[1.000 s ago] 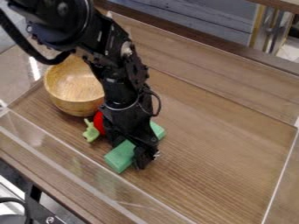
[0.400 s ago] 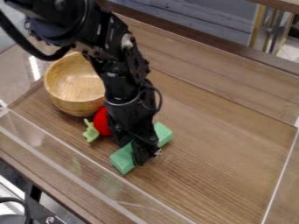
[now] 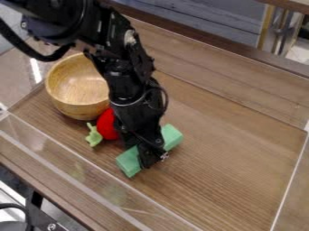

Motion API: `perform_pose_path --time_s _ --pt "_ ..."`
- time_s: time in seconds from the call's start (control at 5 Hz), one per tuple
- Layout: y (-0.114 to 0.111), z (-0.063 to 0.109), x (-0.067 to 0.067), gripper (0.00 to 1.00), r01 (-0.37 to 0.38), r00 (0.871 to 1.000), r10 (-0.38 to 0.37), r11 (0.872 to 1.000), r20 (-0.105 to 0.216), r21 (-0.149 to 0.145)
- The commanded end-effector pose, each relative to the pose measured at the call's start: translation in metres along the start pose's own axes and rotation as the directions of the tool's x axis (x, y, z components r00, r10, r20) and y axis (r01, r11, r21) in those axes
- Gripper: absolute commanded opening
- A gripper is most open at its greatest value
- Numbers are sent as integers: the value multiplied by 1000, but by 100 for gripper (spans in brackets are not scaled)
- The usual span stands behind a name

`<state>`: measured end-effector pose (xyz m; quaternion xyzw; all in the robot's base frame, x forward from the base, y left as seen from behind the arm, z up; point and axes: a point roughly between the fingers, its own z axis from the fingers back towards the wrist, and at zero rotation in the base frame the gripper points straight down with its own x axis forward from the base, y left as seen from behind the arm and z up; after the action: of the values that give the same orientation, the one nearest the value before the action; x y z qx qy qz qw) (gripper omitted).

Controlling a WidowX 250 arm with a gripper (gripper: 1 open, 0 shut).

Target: Put the green stick in the brown bowl

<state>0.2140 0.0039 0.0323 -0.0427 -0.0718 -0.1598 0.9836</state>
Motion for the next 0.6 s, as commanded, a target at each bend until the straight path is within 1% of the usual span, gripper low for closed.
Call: perform_pose_path --time_s 0.0,0.4 --pt "8 12 11 0 13 998 -14 1000 63 23" --pt "4 31 8 0 24 996 -26 999 89 26"
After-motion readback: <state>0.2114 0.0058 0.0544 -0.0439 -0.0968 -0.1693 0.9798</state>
